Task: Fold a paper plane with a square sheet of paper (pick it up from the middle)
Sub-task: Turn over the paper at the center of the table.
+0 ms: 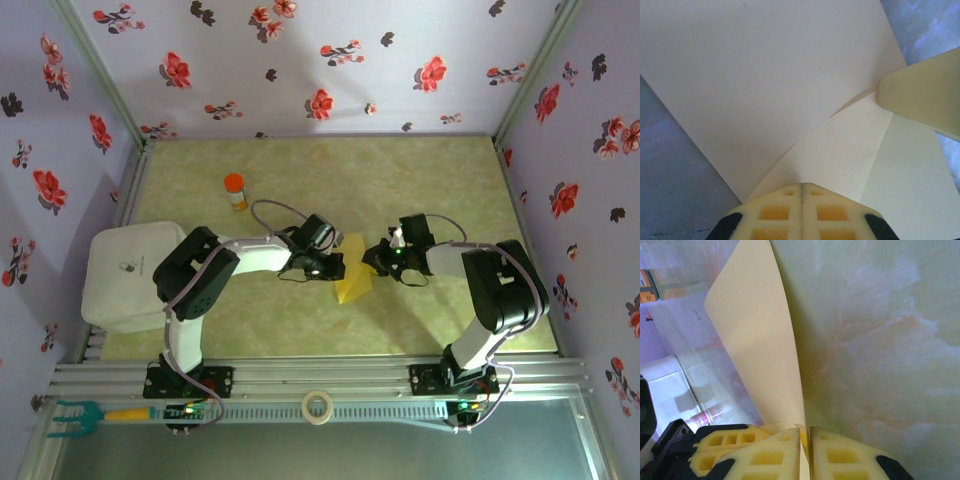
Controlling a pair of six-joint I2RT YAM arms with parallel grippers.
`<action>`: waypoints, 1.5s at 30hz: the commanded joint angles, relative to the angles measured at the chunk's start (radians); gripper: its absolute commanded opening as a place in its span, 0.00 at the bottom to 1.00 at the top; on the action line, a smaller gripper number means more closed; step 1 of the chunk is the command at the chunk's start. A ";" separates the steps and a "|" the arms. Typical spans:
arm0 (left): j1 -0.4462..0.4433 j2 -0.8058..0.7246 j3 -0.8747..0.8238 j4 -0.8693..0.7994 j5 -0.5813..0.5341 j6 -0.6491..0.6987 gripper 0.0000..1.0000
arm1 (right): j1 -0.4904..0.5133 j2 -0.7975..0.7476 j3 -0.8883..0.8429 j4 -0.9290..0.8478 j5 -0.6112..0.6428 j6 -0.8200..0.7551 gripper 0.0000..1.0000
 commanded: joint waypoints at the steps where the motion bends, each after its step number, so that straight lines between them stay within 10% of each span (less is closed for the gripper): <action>1: -0.006 -0.026 -0.023 -0.028 -0.021 0.002 0.00 | -0.007 0.012 0.000 0.016 -0.015 -0.015 0.11; 21: -0.008 -0.247 -0.142 0.097 -0.145 -0.004 0.21 | 0.006 -0.144 0.006 -0.135 0.076 -0.091 0.03; 45: 0.003 -0.507 -0.318 0.136 -0.296 -0.025 0.22 | 0.140 -0.444 0.150 -0.460 0.464 -0.029 0.01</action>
